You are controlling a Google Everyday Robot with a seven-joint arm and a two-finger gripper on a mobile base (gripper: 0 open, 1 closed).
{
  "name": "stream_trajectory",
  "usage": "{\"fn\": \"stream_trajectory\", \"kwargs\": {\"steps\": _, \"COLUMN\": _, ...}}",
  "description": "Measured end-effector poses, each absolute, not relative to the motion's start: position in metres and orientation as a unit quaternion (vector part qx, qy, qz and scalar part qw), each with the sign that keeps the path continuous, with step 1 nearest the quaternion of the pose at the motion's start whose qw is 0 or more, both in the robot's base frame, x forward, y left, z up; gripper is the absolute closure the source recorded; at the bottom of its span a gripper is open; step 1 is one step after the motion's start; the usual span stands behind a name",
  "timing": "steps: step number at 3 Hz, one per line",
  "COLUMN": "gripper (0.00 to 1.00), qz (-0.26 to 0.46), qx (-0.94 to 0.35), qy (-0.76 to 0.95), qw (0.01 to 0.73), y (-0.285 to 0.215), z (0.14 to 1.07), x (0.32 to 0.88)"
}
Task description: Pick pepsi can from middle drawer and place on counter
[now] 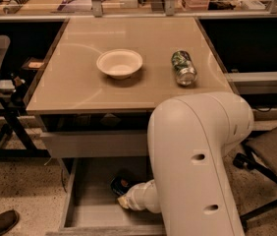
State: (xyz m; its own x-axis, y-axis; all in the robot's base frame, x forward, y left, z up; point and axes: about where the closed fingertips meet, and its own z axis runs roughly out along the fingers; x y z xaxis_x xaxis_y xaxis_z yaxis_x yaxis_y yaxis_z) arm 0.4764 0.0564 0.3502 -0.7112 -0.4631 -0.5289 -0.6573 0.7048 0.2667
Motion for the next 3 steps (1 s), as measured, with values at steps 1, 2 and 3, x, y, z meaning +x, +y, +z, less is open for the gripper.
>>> {"fn": "stream_trajectory", "kwargs": {"steps": 1, "gripper": 1.00, "qz": 0.224, "qx": -0.312, "qy": 0.897, "qw": 0.217, "y": 0.056, "z": 0.353, "x": 0.476}}
{"fn": "stream_trajectory", "kwargs": {"steps": 2, "gripper": 1.00, "qz": 0.236, "qx": -0.308, "qy": 0.894, "qw": 0.225, "y": 0.058, "z": 0.364, "x": 0.471}}
{"fn": "stream_trajectory", "kwargs": {"steps": 3, "gripper": 1.00, "qz": 0.247, "qx": -0.304, "qy": 0.890, "qw": 0.235, "y": 0.057, "z": 0.379, "x": 0.465}}
